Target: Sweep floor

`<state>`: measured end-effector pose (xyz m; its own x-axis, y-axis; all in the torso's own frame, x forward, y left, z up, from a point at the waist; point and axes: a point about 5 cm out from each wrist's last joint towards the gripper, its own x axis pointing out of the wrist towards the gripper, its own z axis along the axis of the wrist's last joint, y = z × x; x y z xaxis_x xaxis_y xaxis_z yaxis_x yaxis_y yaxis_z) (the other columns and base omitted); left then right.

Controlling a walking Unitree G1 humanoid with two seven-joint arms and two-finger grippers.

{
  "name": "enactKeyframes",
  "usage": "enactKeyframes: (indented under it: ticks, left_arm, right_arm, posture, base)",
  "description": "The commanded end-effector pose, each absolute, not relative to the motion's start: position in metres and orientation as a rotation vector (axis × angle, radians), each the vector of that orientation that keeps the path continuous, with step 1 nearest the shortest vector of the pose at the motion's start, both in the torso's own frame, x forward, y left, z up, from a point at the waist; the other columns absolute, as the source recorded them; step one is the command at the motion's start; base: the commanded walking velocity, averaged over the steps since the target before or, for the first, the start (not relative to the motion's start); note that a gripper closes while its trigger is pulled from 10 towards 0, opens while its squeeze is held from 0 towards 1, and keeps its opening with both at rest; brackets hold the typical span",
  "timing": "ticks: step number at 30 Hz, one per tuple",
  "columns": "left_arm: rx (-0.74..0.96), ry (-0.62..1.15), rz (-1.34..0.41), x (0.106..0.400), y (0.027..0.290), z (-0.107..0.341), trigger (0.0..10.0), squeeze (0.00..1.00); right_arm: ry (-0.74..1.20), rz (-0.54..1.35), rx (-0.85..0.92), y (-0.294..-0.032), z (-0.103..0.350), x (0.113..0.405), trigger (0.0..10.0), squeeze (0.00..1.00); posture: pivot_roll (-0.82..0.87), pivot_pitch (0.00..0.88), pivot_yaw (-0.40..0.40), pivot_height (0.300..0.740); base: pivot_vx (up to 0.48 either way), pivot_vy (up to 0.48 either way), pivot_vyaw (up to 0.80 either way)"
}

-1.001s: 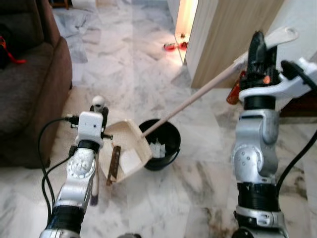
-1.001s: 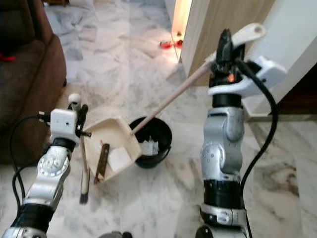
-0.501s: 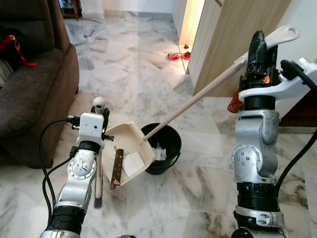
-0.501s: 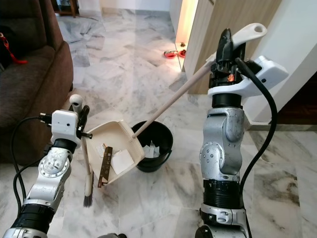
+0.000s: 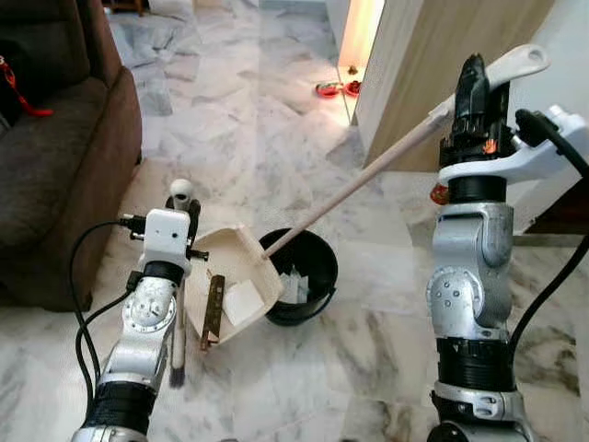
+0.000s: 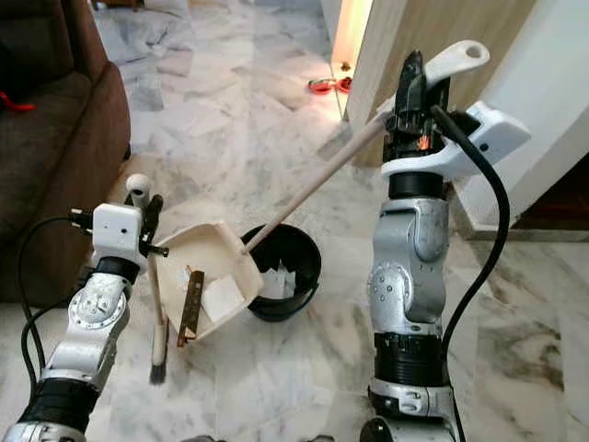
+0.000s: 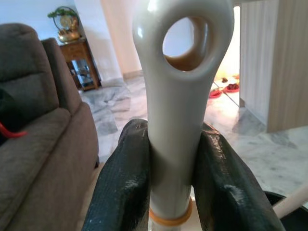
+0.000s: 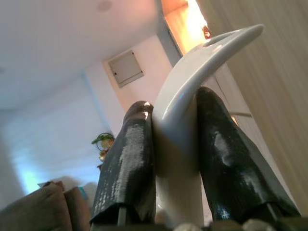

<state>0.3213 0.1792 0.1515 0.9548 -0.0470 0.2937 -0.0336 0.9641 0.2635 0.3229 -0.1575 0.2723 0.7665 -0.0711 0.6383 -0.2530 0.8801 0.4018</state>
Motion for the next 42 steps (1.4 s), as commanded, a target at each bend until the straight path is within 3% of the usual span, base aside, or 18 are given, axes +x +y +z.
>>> enactKeyframes:
  ticks: [1, 42]
  left_arm:
    - [0.270, -0.376, -0.017, 0.3221, 0.1751, 0.1674, 10.0, 0.00]
    - [0.269, -0.379, -0.010, 0.3213, 0.1755, 0.1673, 10.0, 0.00]
  right_arm:
    - [-0.767, 0.117, 0.515, -0.1582, 0.2866, 0.3169, 10.0, 0.00]
    - [-0.760, 0.141, 0.514, -0.1560, 0.2872, 0.3174, 10.0, 0.00]
  posture:
    - [0.23, 0.118, -0.075, 0.740]
    - [0.23, 0.118, -0.085, 0.740]
  base:
    - [0.281, 0.000, 0.00]
    - [0.281, 0.000, 0.00]
